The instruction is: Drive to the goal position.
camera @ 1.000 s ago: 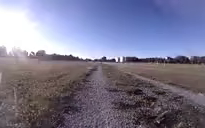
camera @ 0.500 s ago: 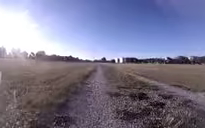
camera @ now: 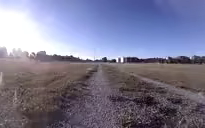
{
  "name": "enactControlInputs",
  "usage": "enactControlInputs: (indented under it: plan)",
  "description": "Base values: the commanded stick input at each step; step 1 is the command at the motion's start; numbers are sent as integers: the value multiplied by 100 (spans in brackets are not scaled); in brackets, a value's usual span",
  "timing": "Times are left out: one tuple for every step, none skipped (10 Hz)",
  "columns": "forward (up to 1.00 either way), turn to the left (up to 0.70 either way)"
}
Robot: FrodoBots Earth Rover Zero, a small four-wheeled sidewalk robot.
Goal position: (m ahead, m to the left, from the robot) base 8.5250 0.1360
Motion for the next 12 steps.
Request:
enactControlInputs:
  plan:
    - [50, 0]
    - [50, 0]
    - [50, 0]
    - [50, 0]
    - [50, 0]
    - [50, 0]
    - [50, 0]
    - [50, 0]
    - [50, 0]
    - [50, 0]
    - [50, 0]
    - [50, 0]
